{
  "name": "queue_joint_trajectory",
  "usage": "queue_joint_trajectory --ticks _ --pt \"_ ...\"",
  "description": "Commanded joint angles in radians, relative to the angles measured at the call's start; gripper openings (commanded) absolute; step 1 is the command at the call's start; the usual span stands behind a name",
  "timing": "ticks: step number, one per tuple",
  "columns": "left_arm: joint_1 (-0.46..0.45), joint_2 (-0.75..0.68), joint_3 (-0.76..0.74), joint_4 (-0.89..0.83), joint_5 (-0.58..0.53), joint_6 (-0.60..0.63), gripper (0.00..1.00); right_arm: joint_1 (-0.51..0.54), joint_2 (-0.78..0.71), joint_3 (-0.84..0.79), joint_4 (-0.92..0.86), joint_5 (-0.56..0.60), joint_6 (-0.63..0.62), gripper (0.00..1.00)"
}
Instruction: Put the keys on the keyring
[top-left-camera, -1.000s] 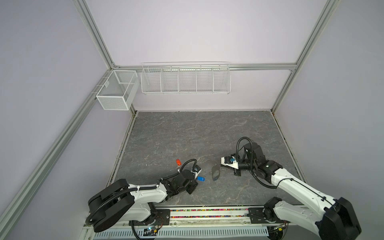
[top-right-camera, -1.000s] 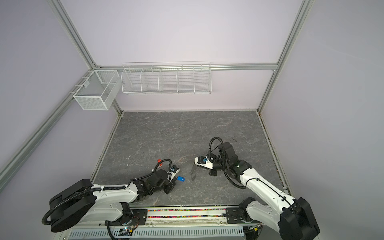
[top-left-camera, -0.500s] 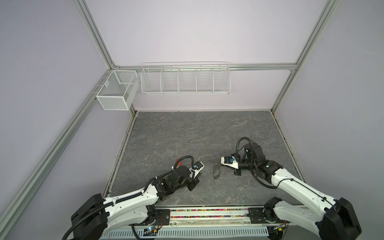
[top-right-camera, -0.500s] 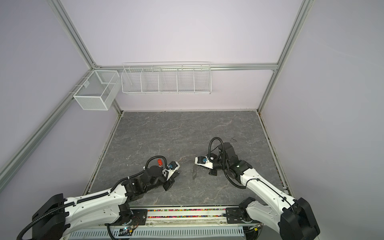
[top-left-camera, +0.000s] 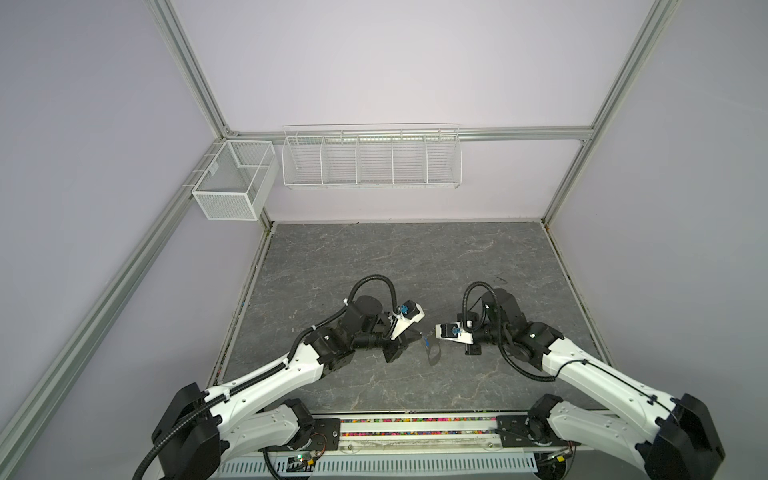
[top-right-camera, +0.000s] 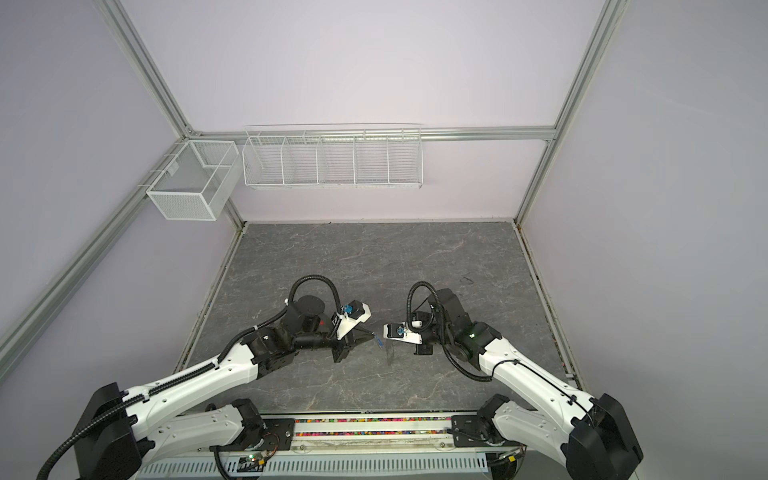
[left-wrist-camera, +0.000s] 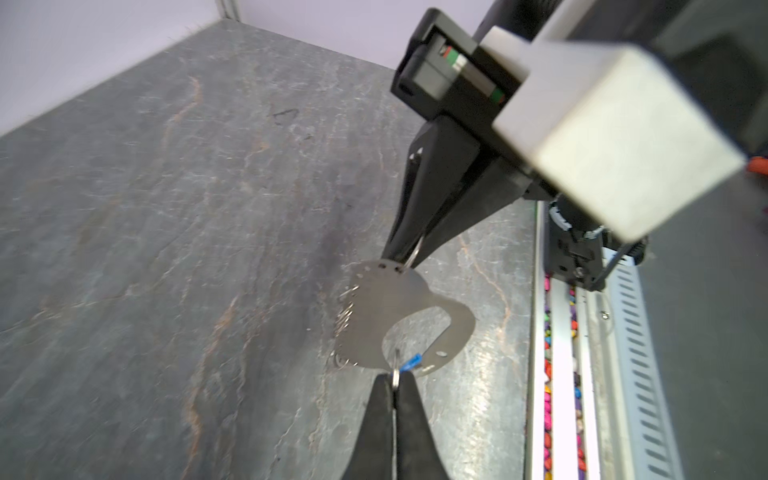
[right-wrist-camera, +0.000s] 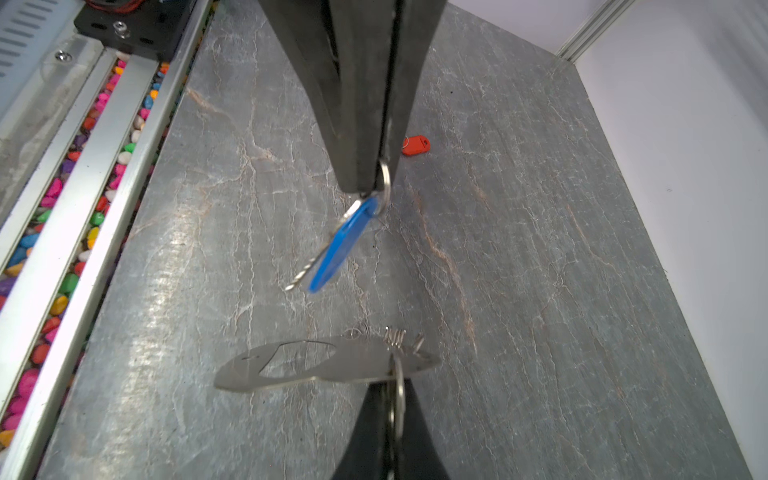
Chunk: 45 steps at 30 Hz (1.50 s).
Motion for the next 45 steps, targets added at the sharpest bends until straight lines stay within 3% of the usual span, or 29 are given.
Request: queue_joint_trajectory --ticks 1,8,21,35,45 --pt "0.005 0.057 0.068 -0.05 0.177 0.018 0.0 0.026 -0.002 0.037 -0.014 0.055 -0.046 0.08" --pt "0.013 0.134 0.135 -0.073 0.276 -0.004 0.0 0.074 -0.027 0.021 0.029 0.154 -0.069 0.08" --pt "0.045 0.198 0.183 -0.117 0.326 -0.077 0.0 0.139 -0.084 -0.045 0.126 0.293 -0.123 0.07" --pt "0.064 0.307 0.279 -0.17 0.401 -0.093 0.0 0.155 -0.085 -0.064 0.148 0.3 -0.149 0.08" --pt "0.065 0.302 0.288 -0.159 0.355 -0.115 0.0 0.157 -0.079 -0.07 0.145 0.307 -0.156 0.08"
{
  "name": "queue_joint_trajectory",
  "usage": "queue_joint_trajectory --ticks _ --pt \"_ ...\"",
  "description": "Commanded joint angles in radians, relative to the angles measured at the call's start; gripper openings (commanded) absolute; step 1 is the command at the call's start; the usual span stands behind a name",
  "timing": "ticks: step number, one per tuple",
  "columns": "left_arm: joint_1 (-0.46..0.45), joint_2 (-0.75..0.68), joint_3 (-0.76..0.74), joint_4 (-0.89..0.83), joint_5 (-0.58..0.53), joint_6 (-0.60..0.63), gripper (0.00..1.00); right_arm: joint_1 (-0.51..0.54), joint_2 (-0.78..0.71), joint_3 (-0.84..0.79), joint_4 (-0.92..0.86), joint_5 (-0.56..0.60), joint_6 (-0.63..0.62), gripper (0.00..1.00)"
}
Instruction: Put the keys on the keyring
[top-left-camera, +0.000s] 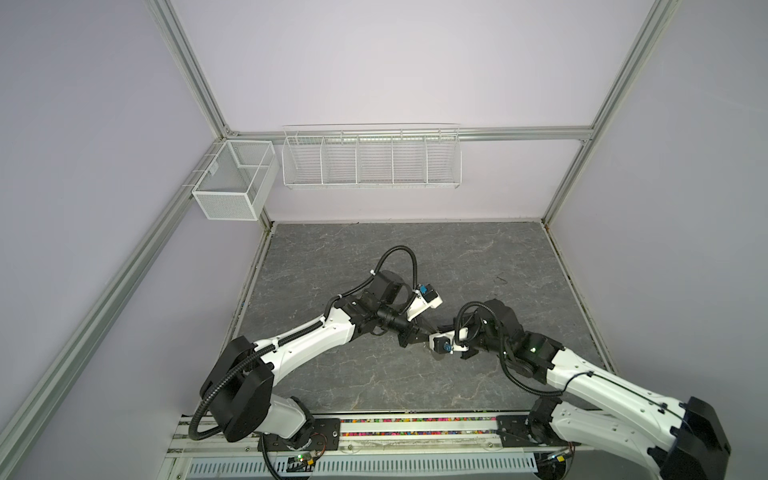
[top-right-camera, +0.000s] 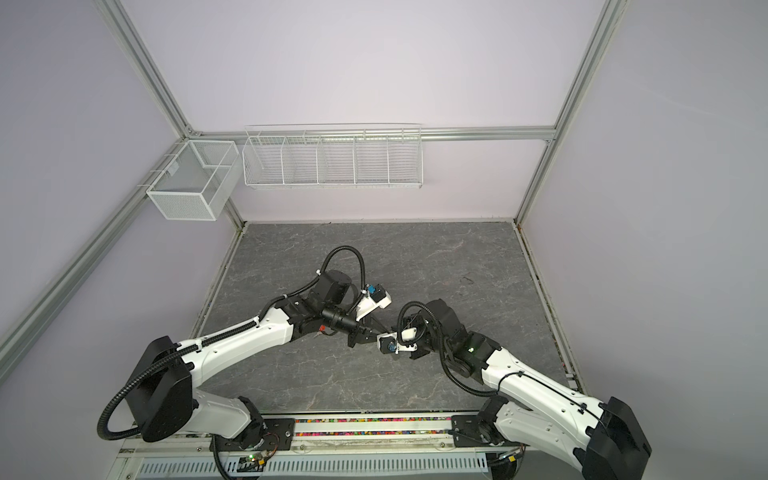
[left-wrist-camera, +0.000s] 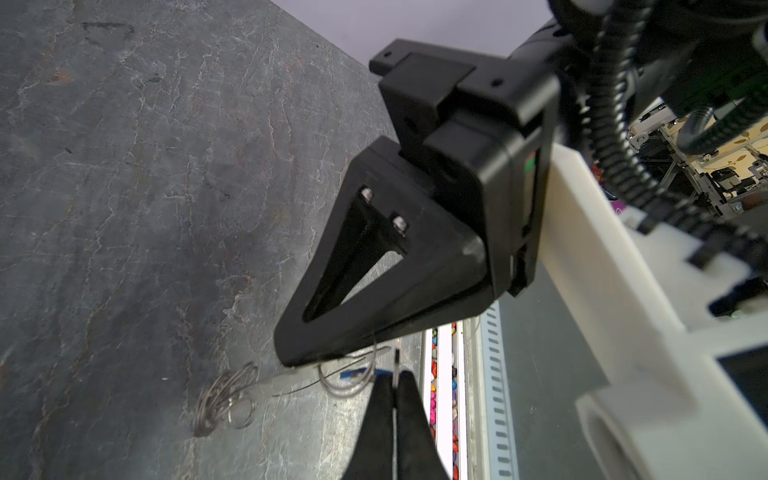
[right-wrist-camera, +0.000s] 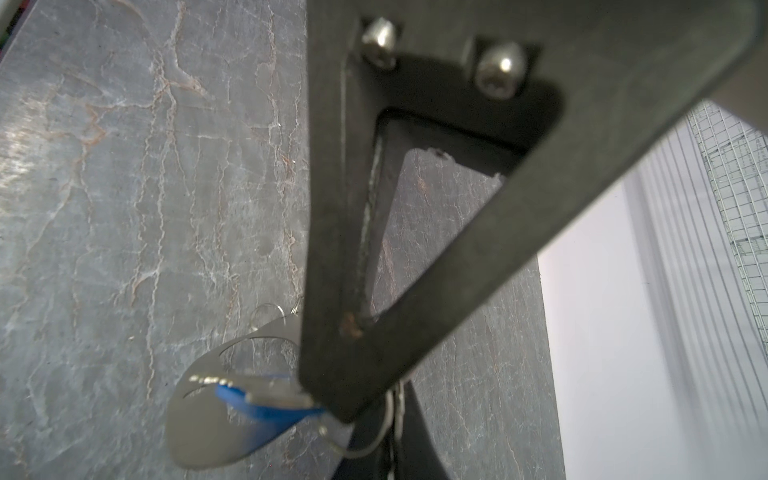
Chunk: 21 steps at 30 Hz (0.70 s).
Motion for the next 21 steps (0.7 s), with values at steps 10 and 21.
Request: queue_joint_trajectory --ticks 10,21 --pt "0.004 0.002 0.057 -0.046 -0.088 -0.059 0.0 0.009 0.011 -0.007 0.024 0.016 -0.011 0.08" --pt "0.003 0.014 0.061 -0.027 -0.075 -0.085 0.0 0.011 0.026 0.002 0.032 0.025 -0.004 0.07"
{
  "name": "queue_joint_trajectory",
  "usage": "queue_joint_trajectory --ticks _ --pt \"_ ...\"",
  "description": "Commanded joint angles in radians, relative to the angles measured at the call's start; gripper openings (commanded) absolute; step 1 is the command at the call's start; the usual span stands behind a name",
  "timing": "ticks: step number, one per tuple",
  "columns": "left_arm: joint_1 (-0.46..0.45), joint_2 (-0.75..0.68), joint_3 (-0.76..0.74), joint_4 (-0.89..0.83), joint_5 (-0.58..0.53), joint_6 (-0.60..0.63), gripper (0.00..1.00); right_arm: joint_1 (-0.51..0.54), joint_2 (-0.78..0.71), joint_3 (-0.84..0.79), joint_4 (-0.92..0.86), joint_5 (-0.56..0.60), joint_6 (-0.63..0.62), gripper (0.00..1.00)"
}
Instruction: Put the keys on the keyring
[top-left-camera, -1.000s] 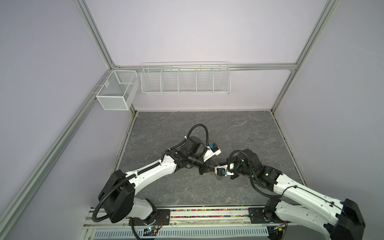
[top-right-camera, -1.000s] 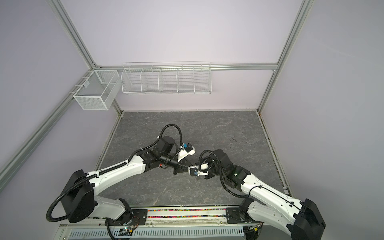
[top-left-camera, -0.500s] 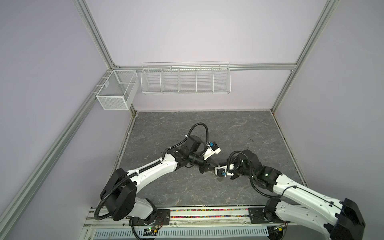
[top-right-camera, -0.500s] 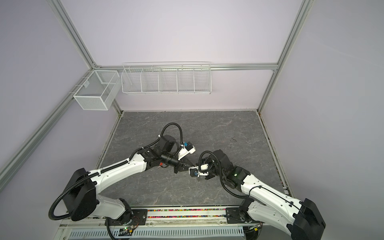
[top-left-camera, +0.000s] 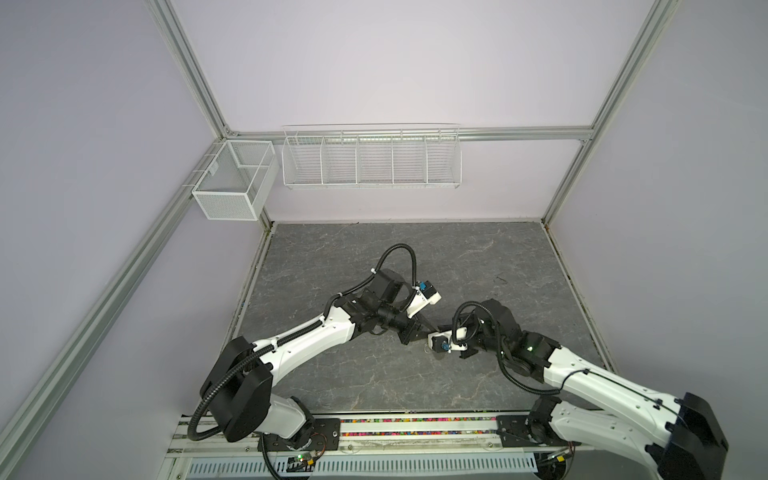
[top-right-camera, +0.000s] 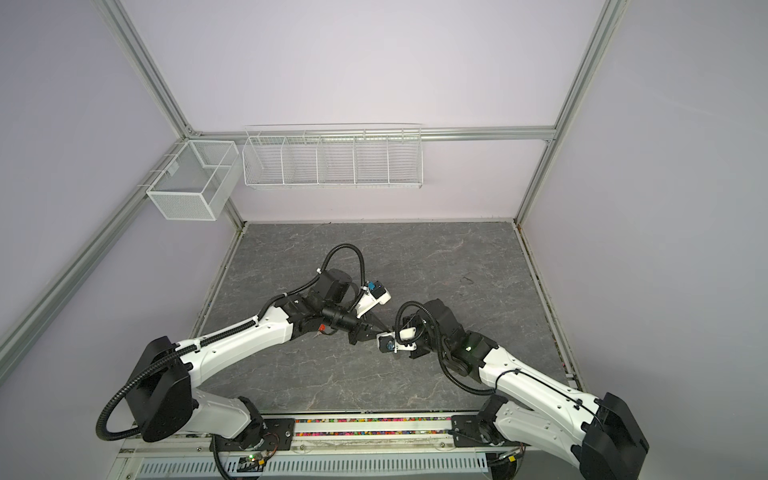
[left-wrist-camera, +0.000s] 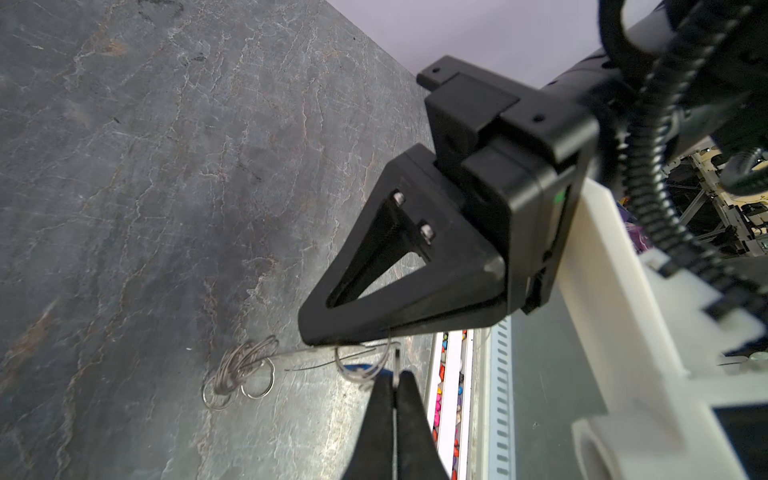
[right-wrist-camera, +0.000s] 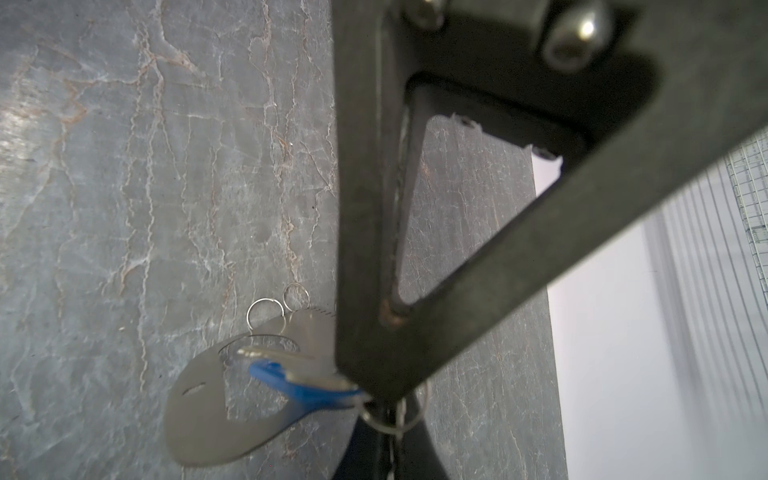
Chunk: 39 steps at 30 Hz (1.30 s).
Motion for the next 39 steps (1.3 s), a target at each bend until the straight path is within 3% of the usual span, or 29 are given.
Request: queue_joint_trajectory --ticks 1,13,24,39 --pt "0.003 0.015 0.038 0.01 -0.001 -0.016 0.0 0.01 -0.001 0.002 0.031 -0.008 -0.004 0.08" --pt "0.003 0.044 0.071 -0.015 -0.037 -0.06 0.0 0.033 -0.004 -0.007 0.042 0.04 -0.014 0.07" --pt "0.003 0.004 0.047 0.028 0.003 -0.054 0.0 0.033 0.024 0.003 0.029 0.053 -0.01 0.07" --pt "0.003 0.054 0.104 -0.108 -0.023 -0.048 0.0 0.034 0.016 0.001 0.028 0.082 -0.008 0.08"
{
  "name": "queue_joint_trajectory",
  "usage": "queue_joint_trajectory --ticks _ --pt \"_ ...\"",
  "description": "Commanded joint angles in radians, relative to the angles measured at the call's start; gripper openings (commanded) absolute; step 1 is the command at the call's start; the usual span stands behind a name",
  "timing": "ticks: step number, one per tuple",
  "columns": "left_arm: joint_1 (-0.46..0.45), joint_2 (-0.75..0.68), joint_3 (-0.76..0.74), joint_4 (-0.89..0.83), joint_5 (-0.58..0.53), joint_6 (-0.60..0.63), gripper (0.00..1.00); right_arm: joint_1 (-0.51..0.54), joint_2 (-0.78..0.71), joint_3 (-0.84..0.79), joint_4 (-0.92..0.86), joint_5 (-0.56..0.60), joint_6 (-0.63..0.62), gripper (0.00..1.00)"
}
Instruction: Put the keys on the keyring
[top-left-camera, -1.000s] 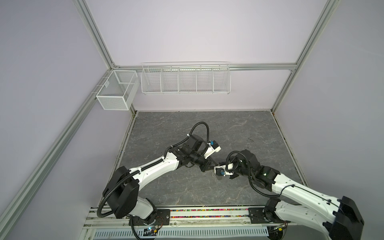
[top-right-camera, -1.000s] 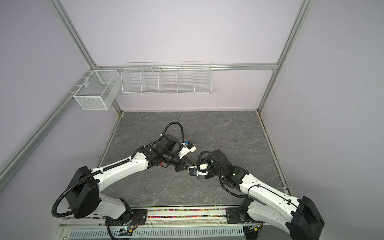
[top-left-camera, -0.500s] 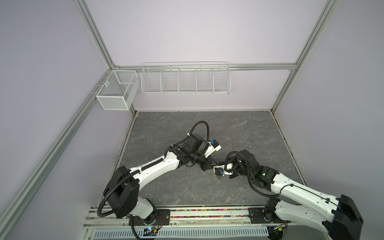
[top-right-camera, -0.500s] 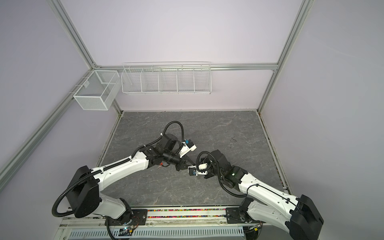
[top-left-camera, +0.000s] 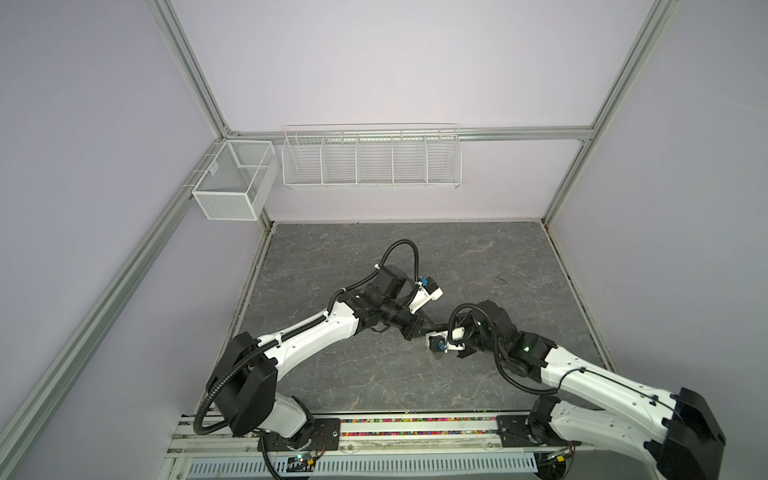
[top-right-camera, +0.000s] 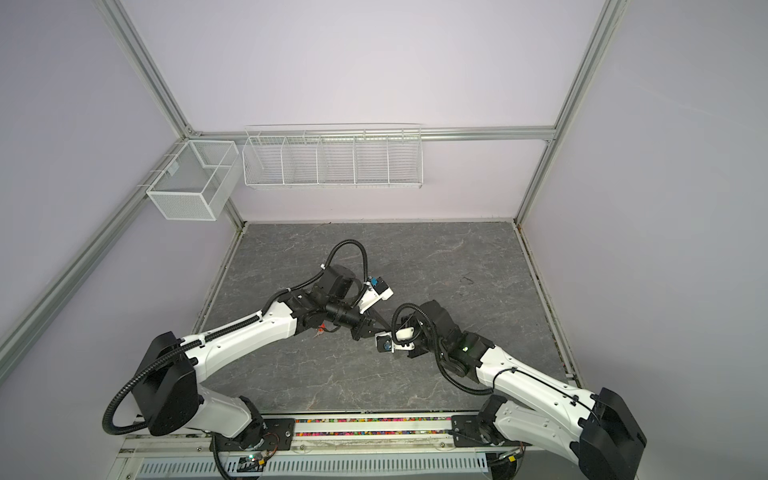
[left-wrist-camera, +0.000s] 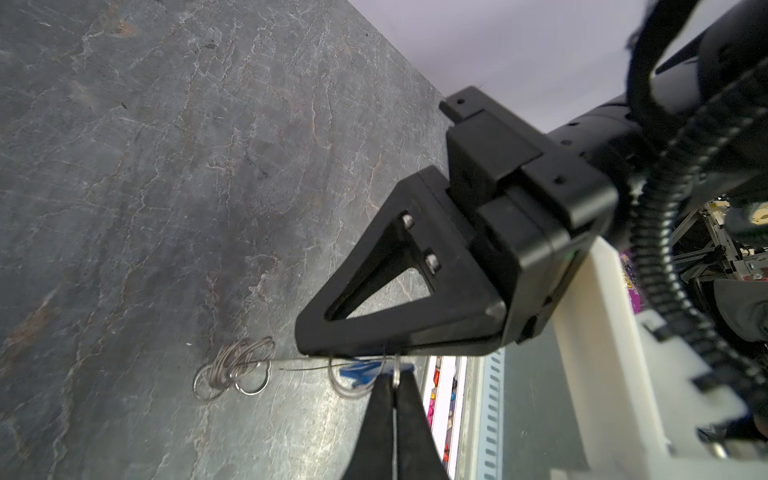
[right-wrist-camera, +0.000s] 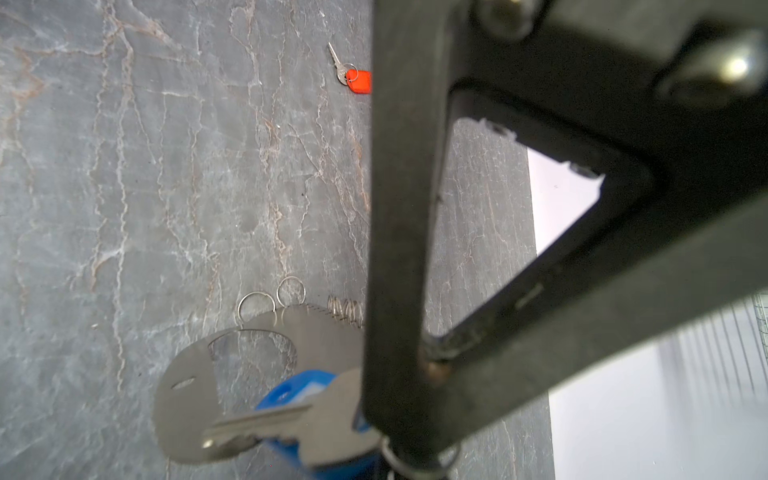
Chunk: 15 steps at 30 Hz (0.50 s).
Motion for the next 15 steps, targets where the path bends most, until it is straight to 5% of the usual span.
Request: queue_joint_trajectory --ticks 1,15 --pt "0.003 0.015 0.039 -0.054 -0.01 -0.005 0.0 0.006 -0.009 0.001 0.011 0.004 -0.007 0.08" --pt "0.004 0.048 0.086 -0.129 -0.035 -0.021 0.0 0.008 -0.012 -0.004 0.01 0.006 0.001 0.07"
